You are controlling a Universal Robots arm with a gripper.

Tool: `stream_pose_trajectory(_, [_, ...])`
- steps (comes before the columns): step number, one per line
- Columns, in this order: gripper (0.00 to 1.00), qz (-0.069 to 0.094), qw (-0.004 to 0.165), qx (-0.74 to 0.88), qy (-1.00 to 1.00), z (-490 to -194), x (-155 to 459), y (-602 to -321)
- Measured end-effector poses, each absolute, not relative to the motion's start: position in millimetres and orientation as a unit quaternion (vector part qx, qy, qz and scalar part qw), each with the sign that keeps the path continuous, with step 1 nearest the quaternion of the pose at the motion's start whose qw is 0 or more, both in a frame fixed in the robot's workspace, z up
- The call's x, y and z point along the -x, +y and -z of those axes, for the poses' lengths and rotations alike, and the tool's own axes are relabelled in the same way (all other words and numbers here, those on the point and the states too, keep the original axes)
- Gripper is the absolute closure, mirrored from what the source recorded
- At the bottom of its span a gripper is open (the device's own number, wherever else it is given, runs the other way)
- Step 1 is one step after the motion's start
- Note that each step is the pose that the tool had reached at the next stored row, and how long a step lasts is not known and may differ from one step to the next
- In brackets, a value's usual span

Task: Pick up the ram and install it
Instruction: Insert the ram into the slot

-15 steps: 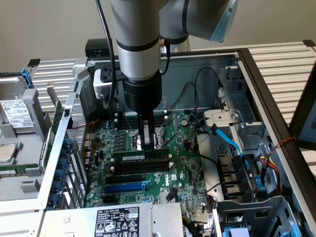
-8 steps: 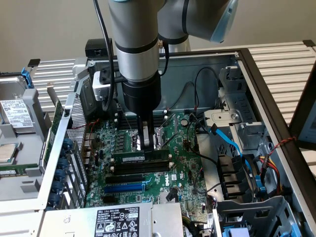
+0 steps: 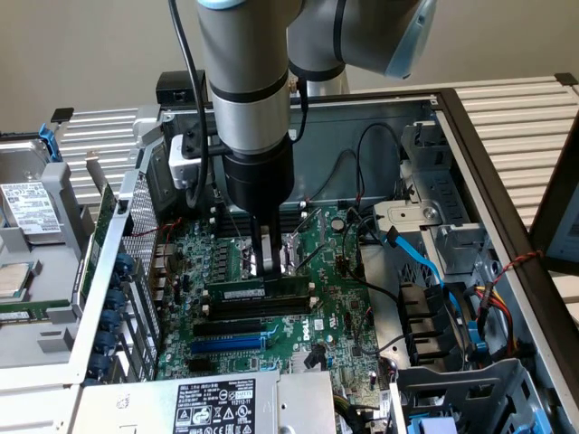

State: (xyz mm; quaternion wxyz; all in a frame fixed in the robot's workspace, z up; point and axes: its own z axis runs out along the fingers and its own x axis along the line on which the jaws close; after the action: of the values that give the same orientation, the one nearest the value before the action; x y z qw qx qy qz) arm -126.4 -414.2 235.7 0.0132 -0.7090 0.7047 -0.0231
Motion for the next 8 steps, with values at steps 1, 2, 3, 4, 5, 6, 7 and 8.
stream_pose_trajectory(1, [0.87,0.023,0.013,0.709,0.705,-235.3,126.6,-414.2])
stream_pose_trajectory(2, [0.87,0.023,0.013,0.709,0.705,-235.0,126.7,-414.3])
stream_pose_trajectory(3, [0.87,0.024,0.013,0.709,0.705,-234.9,126.8,-414.3])
stream_pose_trajectory(4, [0.87,0.024,0.013,0.709,0.705,-234.3,126.8,-414.2])
stream_pose_trajectory(5, [0.87,0.024,0.013,0.709,0.705,-234.1,126.9,-414.1])
stream_pose_trajectory(6, [0.87,0.024,0.013,0.709,0.705,-234.1,126.9,-414.1])
stream_pose_trajectory(7, [0.87,0.024,0.012,0.709,0.705,-234.1,127.0,-414.1])
stream_pose_trajectory(8, [0.87,0.025,0.012,0.708,0.705,-233.9,127.1,-414.1])
